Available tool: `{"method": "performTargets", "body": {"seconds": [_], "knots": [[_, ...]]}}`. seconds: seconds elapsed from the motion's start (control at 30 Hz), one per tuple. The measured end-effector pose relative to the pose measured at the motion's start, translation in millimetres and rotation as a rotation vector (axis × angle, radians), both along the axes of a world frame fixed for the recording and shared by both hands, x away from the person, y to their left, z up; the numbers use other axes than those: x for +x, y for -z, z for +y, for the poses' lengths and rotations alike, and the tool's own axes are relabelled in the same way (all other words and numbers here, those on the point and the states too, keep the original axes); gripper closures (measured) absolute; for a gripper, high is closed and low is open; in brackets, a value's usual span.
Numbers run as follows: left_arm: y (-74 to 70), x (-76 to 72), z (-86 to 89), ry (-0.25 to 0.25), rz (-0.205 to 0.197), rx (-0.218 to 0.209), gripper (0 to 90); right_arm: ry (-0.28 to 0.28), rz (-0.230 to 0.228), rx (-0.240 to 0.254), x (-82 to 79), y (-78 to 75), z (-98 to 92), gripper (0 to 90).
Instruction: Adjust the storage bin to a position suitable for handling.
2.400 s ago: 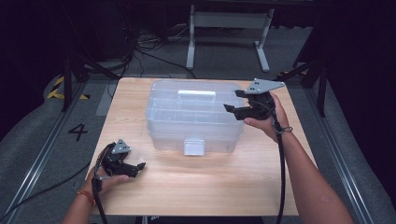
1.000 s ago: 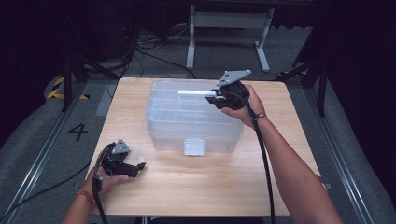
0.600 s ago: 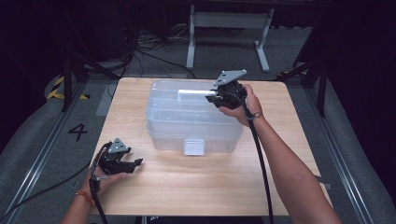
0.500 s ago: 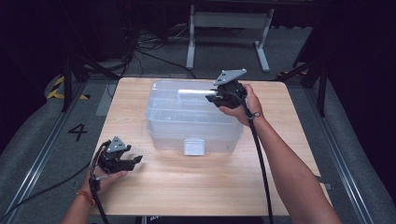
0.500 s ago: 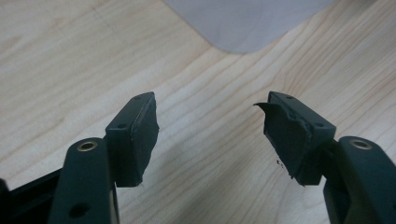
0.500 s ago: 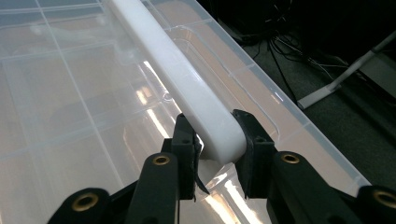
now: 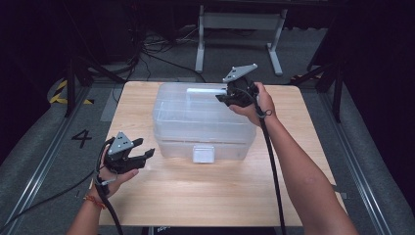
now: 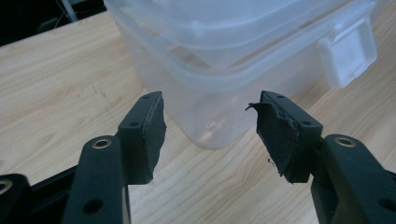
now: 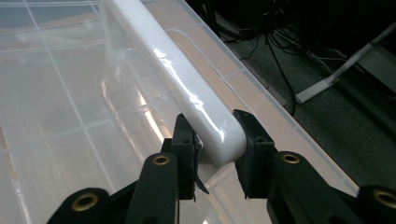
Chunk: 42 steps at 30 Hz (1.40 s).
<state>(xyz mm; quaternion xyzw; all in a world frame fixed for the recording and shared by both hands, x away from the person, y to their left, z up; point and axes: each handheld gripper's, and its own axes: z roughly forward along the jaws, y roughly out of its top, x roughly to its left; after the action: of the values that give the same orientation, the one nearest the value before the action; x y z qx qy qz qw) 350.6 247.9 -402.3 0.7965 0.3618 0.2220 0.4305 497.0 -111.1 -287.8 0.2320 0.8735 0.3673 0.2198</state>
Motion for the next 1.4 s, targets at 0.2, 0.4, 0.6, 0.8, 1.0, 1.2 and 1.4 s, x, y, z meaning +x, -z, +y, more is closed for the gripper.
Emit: {"method": "performTargets", "body": {"seconds": [0.2, 0.4, 0.6, 0.8, 1.0, 1.2, 1.4], "knots": [[-9.3, 4.0, -6.8, 0.006, 0.003, -0.018, 49.6, 0.006, 0.011, -0.003, 4.5, -4.1, 1.0, 71.5], [-11.5, 11.2, -8.7, 0.008, 0.006, -0.025, 58.6, 0.016, 0.015, -0.019, 7.8, -8.2, 2.8, 71.0], [-13.8, 17.2, -11.0, 0.012, -0.001, -0.047, 69.4, 0.017, 0.016, -0.02, 8.0, -8.5, 3.0, 70.9], [-17.6, 18.1, -12.7, 0.013, -0.035, -0.058, 74.4, 0.014, 0.017, -0.018, 8.0, -7.9, 1.5, 71.1], [-22.9, 17.5, -16.2, 0.021, -0.055, -0.045, 76.4, -0.01, 0.004, -0.043, 3.5, -5.8, 1.7, 71.3], [-16.5, 14.6, -12.7, 0.012, -0.045, -0.044, 75.6, -0.003, 0.012, -0.031, 7.1, -8.1, 1.3, 71.1], [-13.4, 19.3, -13.8, 0.015, -0.032, -0.018, 77.5, -0.002, 0.024, -0.01, 12.0, -9.9, 0.0, 70.9]]}}
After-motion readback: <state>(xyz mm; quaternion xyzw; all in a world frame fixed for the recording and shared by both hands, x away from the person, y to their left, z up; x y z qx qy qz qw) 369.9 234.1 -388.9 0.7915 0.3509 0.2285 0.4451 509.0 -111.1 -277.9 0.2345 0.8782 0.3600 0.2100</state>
